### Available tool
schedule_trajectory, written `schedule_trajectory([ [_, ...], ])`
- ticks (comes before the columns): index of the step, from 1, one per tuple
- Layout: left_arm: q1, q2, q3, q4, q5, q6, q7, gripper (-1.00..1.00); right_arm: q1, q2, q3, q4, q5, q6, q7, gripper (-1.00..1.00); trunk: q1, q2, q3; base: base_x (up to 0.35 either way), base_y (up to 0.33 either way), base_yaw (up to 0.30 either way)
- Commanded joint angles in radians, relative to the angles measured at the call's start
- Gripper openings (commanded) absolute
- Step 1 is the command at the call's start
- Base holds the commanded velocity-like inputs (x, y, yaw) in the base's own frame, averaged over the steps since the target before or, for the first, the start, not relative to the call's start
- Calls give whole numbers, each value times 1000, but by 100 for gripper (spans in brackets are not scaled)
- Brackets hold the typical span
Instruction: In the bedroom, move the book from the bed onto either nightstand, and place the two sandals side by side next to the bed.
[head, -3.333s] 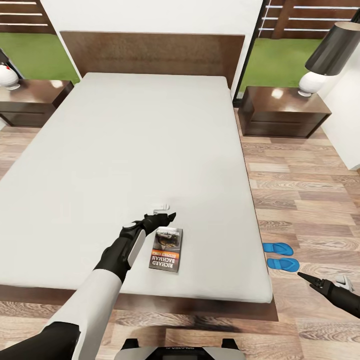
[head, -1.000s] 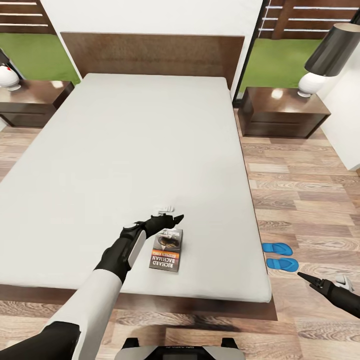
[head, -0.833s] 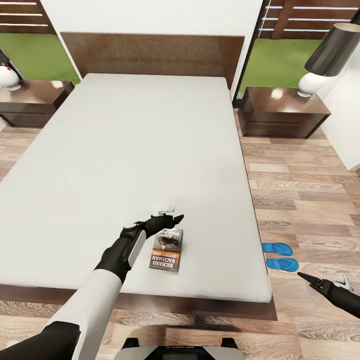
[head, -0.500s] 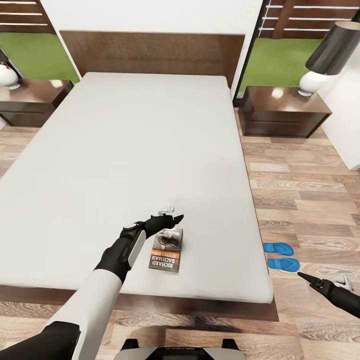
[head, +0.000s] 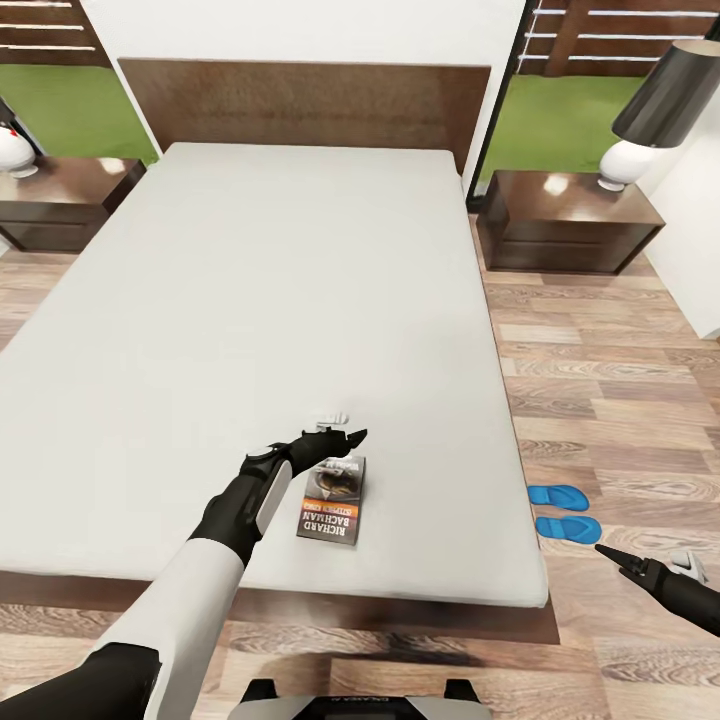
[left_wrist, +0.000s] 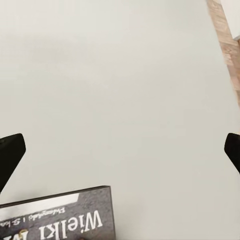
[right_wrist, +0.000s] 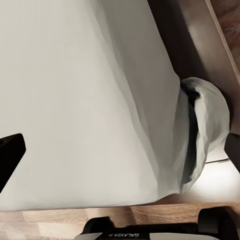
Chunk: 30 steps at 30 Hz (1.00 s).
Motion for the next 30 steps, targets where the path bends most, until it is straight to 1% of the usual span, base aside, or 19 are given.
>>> schedule_trajectory([
  [1,0,0,0,-1,11,10,0,100,0,0,-1,0,-6,8,1,100,4,-8,-4,0,0,0],
  [8,0,0,0,0,11,10,0,100,0,-1,-1,0,-6,8,2,100,31,-57,-26,0,0,0],
  [19,0,0,0,0,11,10,0,100,0,-1,-1,0,-6,8,3,100,31,-57,-26,0,0,0],
  [24,0,0,0,0,11,10,0,100,0,0,-1,0,-6,8,3,100,50,-92,-41,0,0,0],
  [30,0,0,0,0,10,10,0,100,0,-1,-1,0,-6,8,3,100,50,-92,-41,0,0,0],
])
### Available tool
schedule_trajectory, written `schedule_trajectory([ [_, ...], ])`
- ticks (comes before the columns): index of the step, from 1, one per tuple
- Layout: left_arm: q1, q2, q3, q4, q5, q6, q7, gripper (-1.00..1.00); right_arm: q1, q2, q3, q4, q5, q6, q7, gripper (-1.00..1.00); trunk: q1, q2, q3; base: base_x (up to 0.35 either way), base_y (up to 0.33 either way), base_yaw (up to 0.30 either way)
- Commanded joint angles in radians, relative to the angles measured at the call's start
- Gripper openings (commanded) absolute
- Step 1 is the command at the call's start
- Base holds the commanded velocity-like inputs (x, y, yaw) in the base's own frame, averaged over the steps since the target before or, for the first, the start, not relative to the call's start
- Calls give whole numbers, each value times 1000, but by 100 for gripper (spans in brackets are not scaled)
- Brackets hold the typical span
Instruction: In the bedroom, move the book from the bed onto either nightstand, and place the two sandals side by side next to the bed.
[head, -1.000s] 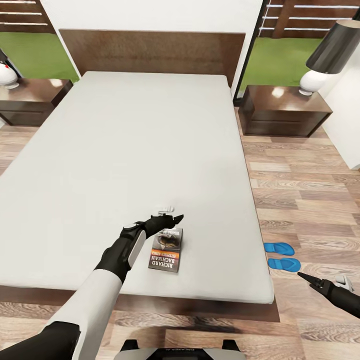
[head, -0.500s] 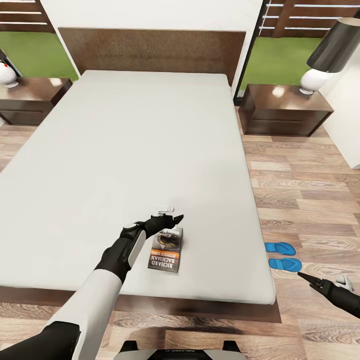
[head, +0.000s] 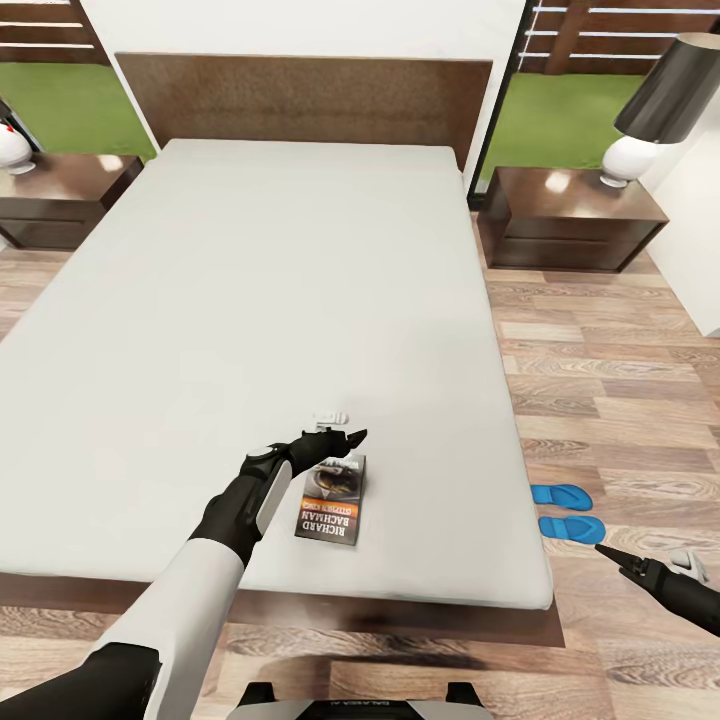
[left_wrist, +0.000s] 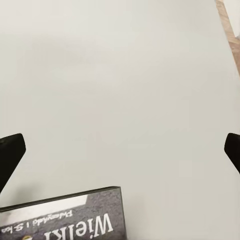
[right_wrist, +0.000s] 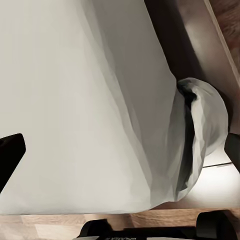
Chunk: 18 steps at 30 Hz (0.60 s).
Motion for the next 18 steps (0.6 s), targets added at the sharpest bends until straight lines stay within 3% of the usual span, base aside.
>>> schedule_trajectory([
  [1,0,0,0,-1,10,10,0,100,0,0,-1,0,-6,8,1,100,0,0,-1,0,0,0],
  [18,0,0,0,-1,12,10,0,100,0,0,-1,0,-6,8,1,100,15,-28,-13,0,0,0],
])
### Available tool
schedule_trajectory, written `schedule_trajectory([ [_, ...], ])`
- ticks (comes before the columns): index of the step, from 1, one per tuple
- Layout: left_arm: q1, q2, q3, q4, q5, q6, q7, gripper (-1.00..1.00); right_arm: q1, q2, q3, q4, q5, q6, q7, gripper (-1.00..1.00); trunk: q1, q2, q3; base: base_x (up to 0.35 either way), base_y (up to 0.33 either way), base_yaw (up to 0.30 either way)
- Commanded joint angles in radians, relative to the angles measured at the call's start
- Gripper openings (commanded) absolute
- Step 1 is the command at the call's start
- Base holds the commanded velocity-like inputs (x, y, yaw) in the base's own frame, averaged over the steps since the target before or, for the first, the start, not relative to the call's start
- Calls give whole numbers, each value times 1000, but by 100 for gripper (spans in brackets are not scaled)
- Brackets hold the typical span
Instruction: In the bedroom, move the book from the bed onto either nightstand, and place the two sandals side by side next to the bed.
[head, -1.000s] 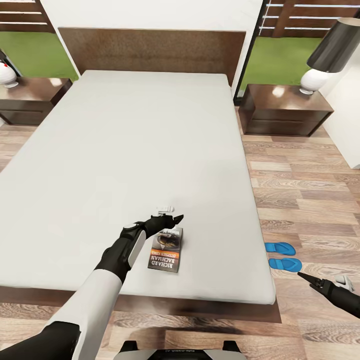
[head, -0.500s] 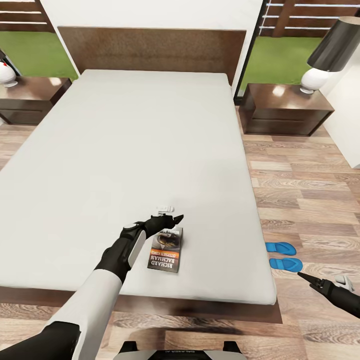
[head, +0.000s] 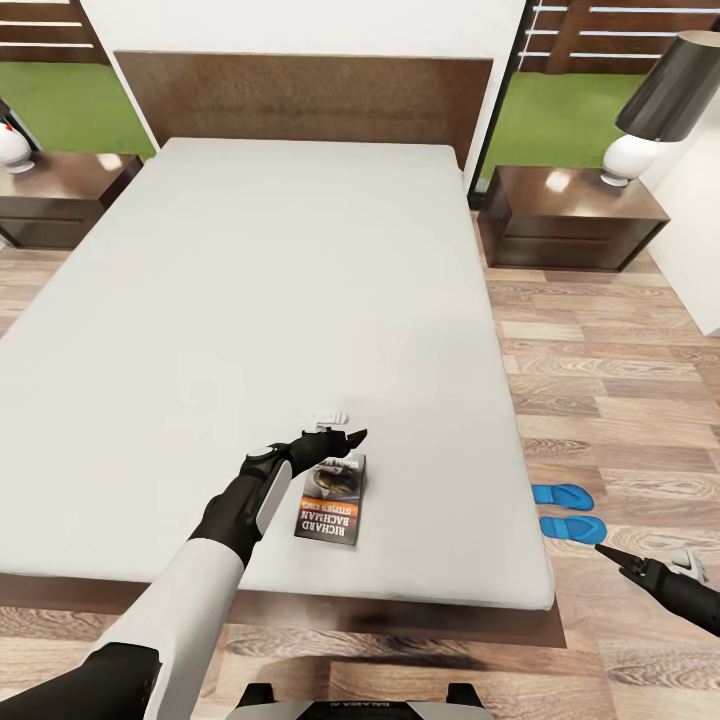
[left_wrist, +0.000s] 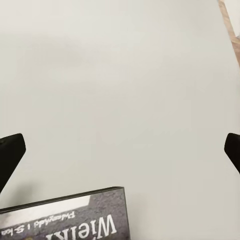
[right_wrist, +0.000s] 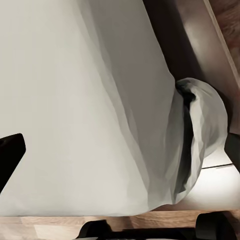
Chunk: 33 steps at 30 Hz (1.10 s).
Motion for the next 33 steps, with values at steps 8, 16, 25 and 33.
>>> schedule_trajectory([
  [8,0,0,0,-1,10,10,0,100,0,1,-1,0,-6,8,1,100,0,0,-1,0,0,0],
  [16,0,0,0,-1,10,10,0,100,0,0,-1,0,-6,8,1,100,23,-42,-19,0,0,0],
  [25,0,0,0,-1,10,10,0,100,0,0,-1,0,-6,8,2,100,23,-42,-19,0,0,0],
  [33,0,0,-1,-1,10,10,0,100,0,-1,-1,0,-6,8,3,100,27,-49,-22,0,0,0],
])
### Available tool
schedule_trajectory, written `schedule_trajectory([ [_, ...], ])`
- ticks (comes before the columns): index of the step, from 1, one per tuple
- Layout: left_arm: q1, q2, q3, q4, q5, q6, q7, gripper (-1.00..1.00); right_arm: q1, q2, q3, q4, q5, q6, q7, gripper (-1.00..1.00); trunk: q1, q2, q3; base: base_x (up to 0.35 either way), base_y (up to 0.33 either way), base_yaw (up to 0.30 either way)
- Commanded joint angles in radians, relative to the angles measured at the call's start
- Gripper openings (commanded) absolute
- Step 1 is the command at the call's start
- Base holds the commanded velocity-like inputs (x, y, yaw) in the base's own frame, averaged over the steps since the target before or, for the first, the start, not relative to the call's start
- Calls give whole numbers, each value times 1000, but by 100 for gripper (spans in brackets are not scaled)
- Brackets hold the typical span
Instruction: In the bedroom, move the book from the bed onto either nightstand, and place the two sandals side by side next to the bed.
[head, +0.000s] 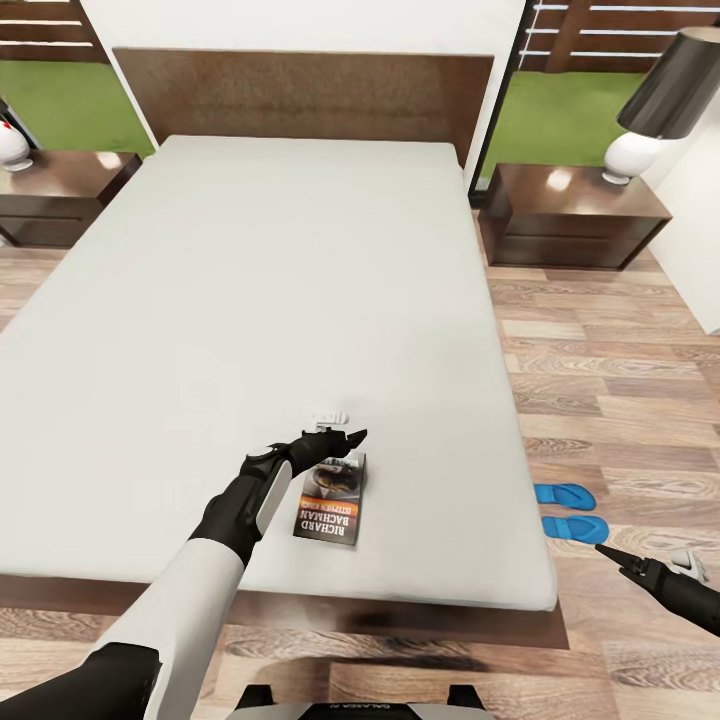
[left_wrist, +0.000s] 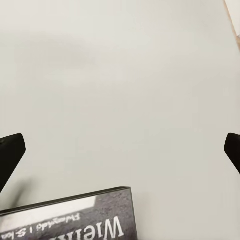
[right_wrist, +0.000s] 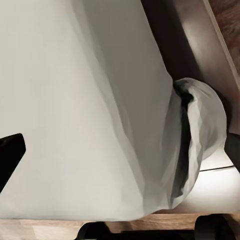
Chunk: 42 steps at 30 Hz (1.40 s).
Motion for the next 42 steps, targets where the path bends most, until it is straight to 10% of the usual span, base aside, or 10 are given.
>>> schedule_trajectory([
  [1,0,0,0,-1,11,10,0,100,0,0,-1,0,-6,8,1,100,4,-8,-4,0,0,0],
  [42,0,0,0,-1,10,10,0,100,0,1,-1,-1,-6,8,1,100,42,-78,-35,0,0,0],
])
